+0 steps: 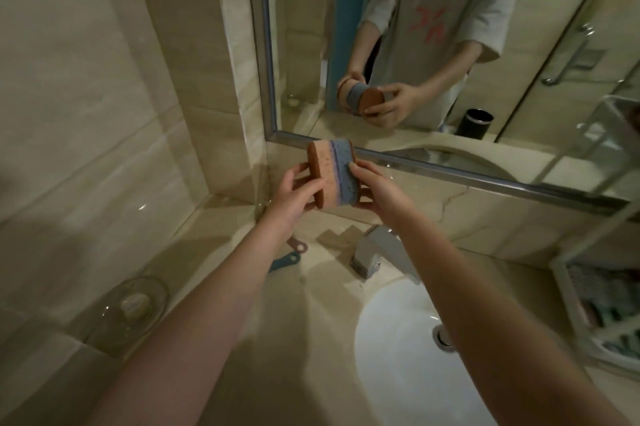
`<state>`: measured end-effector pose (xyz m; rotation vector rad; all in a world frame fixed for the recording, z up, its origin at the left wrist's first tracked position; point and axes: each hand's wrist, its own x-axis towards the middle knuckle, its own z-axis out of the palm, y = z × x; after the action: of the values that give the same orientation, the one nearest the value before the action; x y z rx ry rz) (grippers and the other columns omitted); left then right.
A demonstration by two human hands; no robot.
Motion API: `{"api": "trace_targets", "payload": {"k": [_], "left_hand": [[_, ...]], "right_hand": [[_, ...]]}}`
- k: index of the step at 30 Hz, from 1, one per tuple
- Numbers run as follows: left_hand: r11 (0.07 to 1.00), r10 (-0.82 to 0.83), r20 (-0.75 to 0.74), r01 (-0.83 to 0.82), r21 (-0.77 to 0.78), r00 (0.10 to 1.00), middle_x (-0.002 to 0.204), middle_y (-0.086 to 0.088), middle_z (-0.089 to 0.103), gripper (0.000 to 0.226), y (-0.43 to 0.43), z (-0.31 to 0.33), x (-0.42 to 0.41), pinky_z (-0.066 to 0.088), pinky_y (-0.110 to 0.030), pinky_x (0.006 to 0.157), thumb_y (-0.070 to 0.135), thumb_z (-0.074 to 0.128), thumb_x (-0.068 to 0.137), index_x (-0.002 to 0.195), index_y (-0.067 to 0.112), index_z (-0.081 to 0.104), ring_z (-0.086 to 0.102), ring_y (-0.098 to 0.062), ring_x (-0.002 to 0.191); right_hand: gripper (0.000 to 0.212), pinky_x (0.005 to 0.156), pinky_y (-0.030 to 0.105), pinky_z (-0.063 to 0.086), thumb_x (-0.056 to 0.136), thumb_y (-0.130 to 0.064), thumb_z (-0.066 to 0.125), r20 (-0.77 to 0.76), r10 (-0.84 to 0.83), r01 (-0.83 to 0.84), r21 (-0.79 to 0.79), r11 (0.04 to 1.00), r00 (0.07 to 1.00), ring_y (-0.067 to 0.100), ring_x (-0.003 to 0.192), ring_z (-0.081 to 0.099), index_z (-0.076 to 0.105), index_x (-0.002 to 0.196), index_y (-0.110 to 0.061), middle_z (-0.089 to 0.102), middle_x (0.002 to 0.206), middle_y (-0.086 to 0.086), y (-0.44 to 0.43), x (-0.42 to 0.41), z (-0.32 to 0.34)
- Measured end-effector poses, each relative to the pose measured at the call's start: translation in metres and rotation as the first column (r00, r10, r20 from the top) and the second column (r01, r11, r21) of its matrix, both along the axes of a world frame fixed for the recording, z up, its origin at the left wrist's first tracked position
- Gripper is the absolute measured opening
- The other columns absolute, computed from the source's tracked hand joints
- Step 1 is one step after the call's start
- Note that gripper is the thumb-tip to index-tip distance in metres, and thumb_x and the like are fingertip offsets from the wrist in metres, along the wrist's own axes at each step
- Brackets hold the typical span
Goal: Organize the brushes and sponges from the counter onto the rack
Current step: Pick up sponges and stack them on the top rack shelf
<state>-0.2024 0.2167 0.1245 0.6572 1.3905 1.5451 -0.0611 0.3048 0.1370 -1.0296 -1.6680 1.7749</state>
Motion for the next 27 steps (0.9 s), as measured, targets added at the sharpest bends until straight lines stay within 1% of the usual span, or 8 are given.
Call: {"api": "trace_targets", "payload": {"k": [4,6,8,12,16,19,22,27], "left_hand": [[0.99,-0.098,-0.034,0.101,0.101,0.995,0.114,0.001,0.059,0.035,0.006,0.027,0.028,0.051,-0.041,0.09,0.018,0.062,0.087,0.116,0.029,0.047,0.056,-0.022,0.112],[0.98,-0.129,-0.047,0.134,0.145,0.991,0.11,0.005,0.06,0.032,0.01,0.04,0.044,0.052,-0.031,0.079,0.018,0.063,0.086,0.112,0.032,0.049,0.058,-0.016,0.105],[0.967,-0.164,-0.055,0.171,0.19,0.985,0.106,0.007,0.06,0.032,0.015,0.053,0.063,0.052,-0.025,0.073,0.018,0.062,0.087,0.115,0.029,0.05,0.059,-0.012,0.1],[0.928,-0.242,-0.063,0.25,0.277,0.968,0.109,0.003,0.062,0.042,0.026,0.075,0.103,0.056,-0.026,0.076,0.015,0.061,0.087,0.127,0.018,0.048,0.061,-0.013,0.1],[0.886,-0.302,-0.077,0.31,0.346,0.95,0.113,0.001,0.061,0.035,0.035,0.094,0.146,0.056,-0.027,0.078,0.014,0.062,0.087,0.119,0.024,0.05,0.061,-0.015,0.104],[0.873,-0.313,-0.145,0.344,0.346,0.939,0.118,0.001,0.06,0.038,0.038,0.106,0.179,0.055,-0.031,0.083,0.019,0.062,0.088,0.123,0.025,0.048,0.06,-0.014,0.107],[0.868,-0.31,-0.173,0.352,0.35,0.935,0.119,0.001,0.061,0.043,0.039,0.117,0.213,0.054,-0.032,0.086,0.025,0.061,0.088,0.129,0.024,0.048,0.059,-0.014,0.108],[0.871,-0.274,-0.181,0.323,0.37,0.945,0.119,-0.001,0.061,0.042,0.043,0.138,0.284,0.054,-0.031,0.083,0.025,0.06,0.088,0.128,0.022,0.048,0.059,-0.016,0.108]], "right_hand": [[0.033,0.082,0.032,0.051,0.093,-0.035,0.055,-0.04,-0.101,0.104,0.076,0.992,0.994,0.021,0.104,0.059,0.052,0.123,-0.021,0.06,0.11,0.003,-0.01,0.037,0.035],[0.033,0.087,0.036,0.051,0.092,-0.036,0.057,-0.047,-0.158,0.163,0.133,0.978,0.986,0.021,0.107,0.059,0.053,0.122,-0.023,0.06,0.114,0.004,-0.011,0.056,0.051],[0.036,0.091,0.039,0.051,0.091,-0.037,0.057,-0.055,-0.208,0.215,0.189,0.958,0.977,0.022,0.109,0.059,0.052,0.124,-0.022,0.059,0.117,0.005,-0.013,0.076,0.066],[0.034,0.09,0.038,0.051,0.092,-0.034,0.056,-0.094,-0.291,0.305,0.253,0.918,0.952,0.02,0.108,0.059,0.051,0.123,-0.021,0.06,0.116,0.003,-0.017,0.118,0.093],[0.031,0.088,0.036,0.051,0.092,-0.034,0.057,-0.123,-0.358,0.379,0.3,0.875,0.926,0.019,0.109,0.059,0.053,0.12,-0.022,0.061,0.114,0.0,-0.019,0.16,0.115],[0.032,0.091,0.037,0.051,0.093,-0.039,0.054,-0.151,-0.418,0.444,0.331,0.833,0.896,0.018,0.109,0.058,0.054,0.119,-0.02,0.061,0.114,0.001,-0.02,0.192,0.127],[0.032,0.089,0.036,0.051,0.094,-0.039,0.052,-0.191,-0.464,0.502,0.326,0.801,0.865,0.018,0.106,0.059,0.055,0.117,-0.017,0.062,0.11,0.001,-0.019,0.222,0.137],[0.031,0.087,0.037,0.051,0.094,-0.035,0.055,-0.242,-0.467,0.524,0.311,0.793,0.85,0.02,0.105,0.06,0.055,0.116,-0.013,0.062,0.107,0.0,-0.017,0.288,0.154]]}}
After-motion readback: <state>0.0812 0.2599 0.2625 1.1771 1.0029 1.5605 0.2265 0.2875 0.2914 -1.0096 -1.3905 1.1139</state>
